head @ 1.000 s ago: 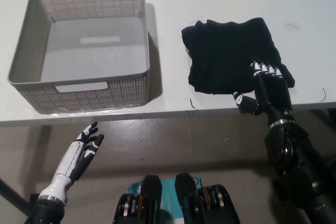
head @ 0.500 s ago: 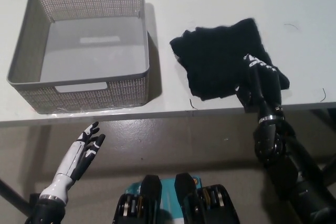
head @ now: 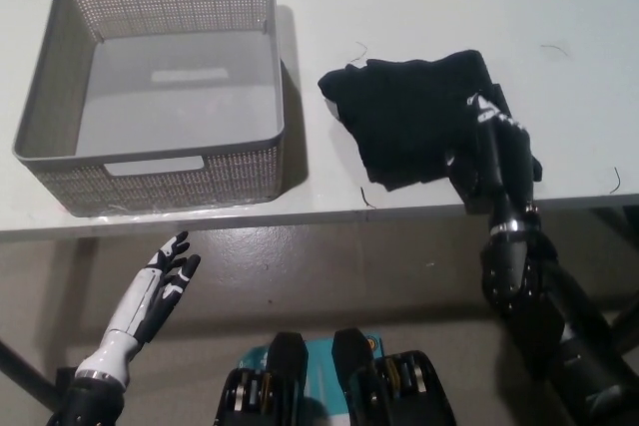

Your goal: Use the right hand to pick up a t shirt on the right hand side and place it into a contianer on the left side

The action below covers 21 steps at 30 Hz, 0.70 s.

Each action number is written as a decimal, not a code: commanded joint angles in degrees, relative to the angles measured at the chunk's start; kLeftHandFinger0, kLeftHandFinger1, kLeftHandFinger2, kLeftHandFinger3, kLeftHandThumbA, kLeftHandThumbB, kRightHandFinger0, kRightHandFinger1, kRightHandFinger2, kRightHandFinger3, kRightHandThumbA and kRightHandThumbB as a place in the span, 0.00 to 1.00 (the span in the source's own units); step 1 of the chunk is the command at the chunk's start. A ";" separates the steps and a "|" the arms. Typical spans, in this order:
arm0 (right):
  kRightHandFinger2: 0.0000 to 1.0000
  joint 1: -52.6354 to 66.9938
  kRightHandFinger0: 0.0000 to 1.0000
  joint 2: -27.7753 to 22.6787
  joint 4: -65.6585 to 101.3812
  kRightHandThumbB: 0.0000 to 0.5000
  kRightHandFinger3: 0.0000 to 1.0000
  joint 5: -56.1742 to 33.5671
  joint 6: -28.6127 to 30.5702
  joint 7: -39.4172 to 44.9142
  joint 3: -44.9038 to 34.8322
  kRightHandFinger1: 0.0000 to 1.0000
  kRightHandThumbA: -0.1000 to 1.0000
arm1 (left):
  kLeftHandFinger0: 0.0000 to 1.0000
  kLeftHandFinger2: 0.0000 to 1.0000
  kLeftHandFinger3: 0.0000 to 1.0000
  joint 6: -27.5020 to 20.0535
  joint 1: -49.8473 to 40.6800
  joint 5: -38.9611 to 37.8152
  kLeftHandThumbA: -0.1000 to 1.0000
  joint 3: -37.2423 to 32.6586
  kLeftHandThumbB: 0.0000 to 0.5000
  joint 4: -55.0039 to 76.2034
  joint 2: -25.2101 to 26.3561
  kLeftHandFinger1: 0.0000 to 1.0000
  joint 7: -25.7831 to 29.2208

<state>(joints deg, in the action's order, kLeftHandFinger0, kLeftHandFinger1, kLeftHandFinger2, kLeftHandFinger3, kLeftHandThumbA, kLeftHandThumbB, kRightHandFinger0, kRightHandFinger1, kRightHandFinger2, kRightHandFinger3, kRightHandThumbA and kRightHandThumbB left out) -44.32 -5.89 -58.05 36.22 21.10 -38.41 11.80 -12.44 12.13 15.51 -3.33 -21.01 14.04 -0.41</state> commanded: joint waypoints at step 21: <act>0.69 -25.53 0.49 2.73 6.01 0.41 0.76 -0.33 1.62 2.72 3.00 0.52 0.00 | 0.81 1.00 1.00 -0.68 0.69 2.27 1.00 -1.49 0.71 2.02 1.05 0.89 0.24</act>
<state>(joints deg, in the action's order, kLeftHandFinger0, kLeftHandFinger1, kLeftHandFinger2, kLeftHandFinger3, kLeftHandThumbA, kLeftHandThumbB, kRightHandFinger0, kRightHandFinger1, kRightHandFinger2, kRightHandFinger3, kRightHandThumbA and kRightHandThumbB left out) -62.89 -4.94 -51.66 35.18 19.92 -35.62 13.14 -12.46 12.12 15.83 -3.90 -20.85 14.05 -0.54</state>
